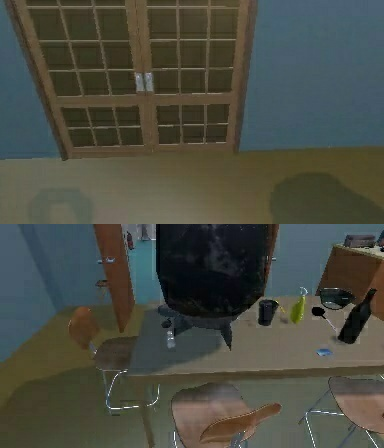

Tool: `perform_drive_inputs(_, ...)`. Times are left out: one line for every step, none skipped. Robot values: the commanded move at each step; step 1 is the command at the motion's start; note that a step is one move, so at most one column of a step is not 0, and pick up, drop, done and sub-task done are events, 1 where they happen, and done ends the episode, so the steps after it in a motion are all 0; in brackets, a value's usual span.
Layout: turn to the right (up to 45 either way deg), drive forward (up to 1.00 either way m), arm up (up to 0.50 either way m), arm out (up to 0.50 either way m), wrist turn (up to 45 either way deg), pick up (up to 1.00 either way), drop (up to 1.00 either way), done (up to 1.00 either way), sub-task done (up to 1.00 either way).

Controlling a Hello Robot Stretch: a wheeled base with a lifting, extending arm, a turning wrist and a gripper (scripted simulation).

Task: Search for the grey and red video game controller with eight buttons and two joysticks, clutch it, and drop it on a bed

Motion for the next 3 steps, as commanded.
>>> perform_drive_inputs(24.0,0.00,0.00,0.00,0.0,0.00,0.00,0.00,0.00)
perform_drive_inputs(0.0,1.00,0.00,0.00,0.0,0.00,0.00,0.00,0.00)
perform_drive_inputs(6.0,0.00,0.00,0.00,0.0,0.00,0.00,0.00,0.00)
